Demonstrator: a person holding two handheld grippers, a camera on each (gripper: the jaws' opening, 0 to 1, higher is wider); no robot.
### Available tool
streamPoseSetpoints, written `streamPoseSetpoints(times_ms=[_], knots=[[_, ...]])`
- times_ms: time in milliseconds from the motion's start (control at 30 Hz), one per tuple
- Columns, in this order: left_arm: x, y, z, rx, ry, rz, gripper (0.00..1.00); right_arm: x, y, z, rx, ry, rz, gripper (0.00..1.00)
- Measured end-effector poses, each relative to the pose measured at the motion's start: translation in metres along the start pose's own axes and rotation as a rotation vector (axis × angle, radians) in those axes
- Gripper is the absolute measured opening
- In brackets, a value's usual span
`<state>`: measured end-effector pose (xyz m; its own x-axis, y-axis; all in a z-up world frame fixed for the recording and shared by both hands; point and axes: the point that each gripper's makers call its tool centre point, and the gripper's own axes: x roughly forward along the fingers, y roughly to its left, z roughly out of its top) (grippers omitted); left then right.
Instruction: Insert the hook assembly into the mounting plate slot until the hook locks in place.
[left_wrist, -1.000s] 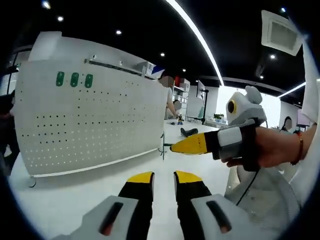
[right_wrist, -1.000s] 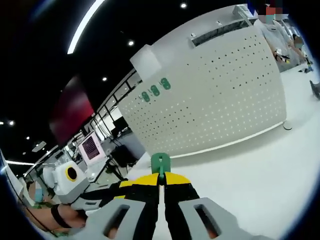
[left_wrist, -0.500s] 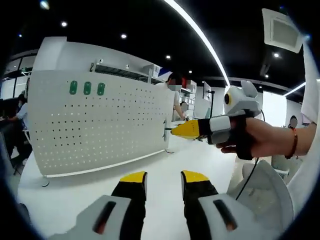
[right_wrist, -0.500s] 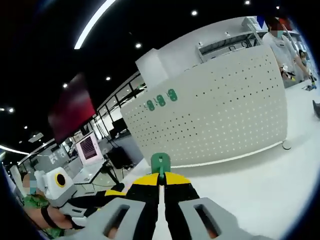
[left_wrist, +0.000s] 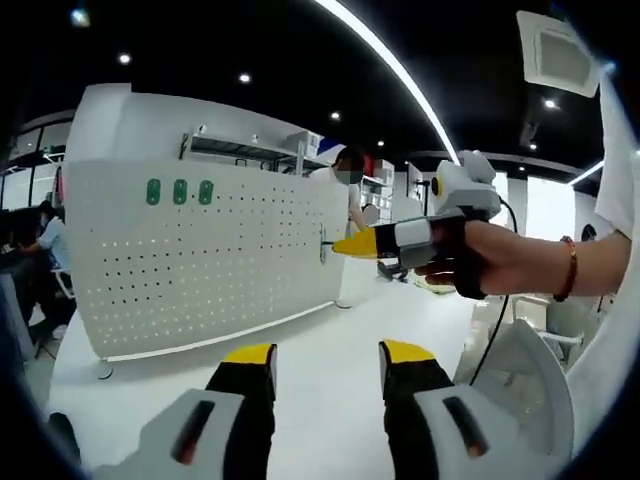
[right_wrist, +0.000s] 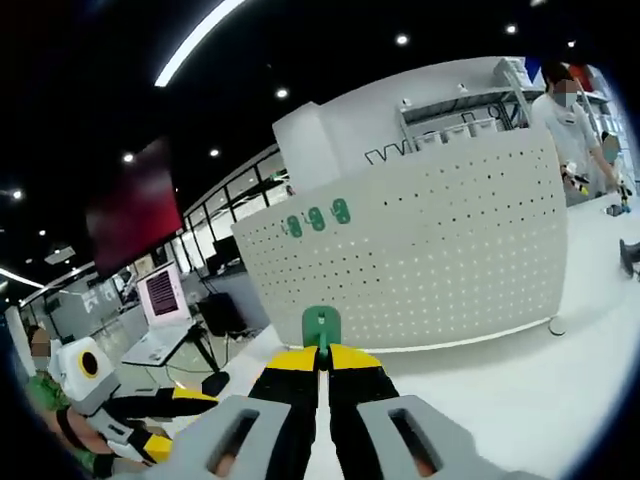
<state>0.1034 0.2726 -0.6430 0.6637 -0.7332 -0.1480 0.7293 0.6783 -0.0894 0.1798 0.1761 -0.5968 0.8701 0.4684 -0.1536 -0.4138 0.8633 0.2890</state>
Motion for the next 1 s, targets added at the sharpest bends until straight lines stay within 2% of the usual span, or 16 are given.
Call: streamPoseSetpoints(times_ms=[133, 267, 633, 833, 1000], knots=[[-0.005, 0.003, 0.003, 0.008, -0.011, 0.019, 0.5, 0.006, -0.004, 0.01, -0.029, -0.015, -0.017, 0.01], [-0.007, 0.008, 0.0, 0.007, 0.004, 0.031, 0.55, 0.014, -0.008, 0.021, -0.047, -0.03, -0.028, 0.01], [-0.014, 0.017, 0.005, 0.018, -0.001, 0.061, 0.63, 0.036, -0.009, 0.049, -0.118, -0.069, -0.057, 0.01], [-0.014, 0.02, 0.01, 0.014, -0.026, 0.081, 0.68, 0.048, -0.013, 0.057, -0.112, -0.081, -0.061, 0.01], [-0.01, 0.021, 0.01, 0.018, -0.016, 0.094, 0.77, 0.055, -0.019, 0.063, -0.126, -0.091, -0.086, 0.01]])
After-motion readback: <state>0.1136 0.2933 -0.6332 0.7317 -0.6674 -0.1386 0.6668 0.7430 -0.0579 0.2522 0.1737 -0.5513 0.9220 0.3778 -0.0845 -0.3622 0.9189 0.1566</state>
